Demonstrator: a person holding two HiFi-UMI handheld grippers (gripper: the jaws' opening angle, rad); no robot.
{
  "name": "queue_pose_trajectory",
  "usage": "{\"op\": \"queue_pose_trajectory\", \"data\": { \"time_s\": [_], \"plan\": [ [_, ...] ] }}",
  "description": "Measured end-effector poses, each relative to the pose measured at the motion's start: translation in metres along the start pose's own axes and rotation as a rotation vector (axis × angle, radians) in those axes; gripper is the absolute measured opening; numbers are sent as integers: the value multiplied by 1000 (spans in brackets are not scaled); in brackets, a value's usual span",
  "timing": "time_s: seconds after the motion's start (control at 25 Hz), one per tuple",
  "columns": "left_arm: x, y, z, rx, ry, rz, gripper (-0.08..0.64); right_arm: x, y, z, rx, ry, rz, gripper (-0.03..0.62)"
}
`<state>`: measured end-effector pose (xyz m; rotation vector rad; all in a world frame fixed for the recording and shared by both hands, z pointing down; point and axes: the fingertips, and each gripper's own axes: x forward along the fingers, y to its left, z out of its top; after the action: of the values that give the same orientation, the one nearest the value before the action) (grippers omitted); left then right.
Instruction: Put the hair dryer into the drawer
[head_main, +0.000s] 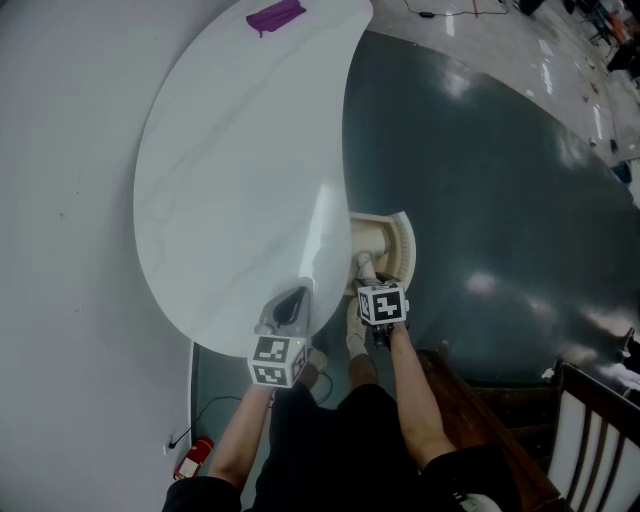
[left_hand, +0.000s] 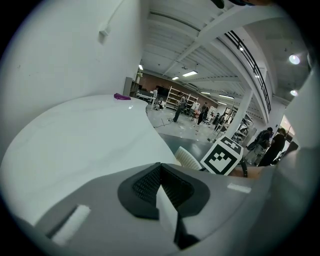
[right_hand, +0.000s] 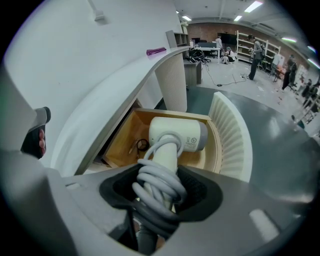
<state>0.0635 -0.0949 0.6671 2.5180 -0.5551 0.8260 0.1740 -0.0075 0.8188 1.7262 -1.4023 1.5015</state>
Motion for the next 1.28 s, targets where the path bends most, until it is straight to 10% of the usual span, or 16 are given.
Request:
{"op": "queue_pose_trajectory", "data": {
  "time_s": [1.28],
  "plan": [
    [12,9,-17,163,46,-149,6,36,3,-32,226,-91,-105,221]
  ]
}}
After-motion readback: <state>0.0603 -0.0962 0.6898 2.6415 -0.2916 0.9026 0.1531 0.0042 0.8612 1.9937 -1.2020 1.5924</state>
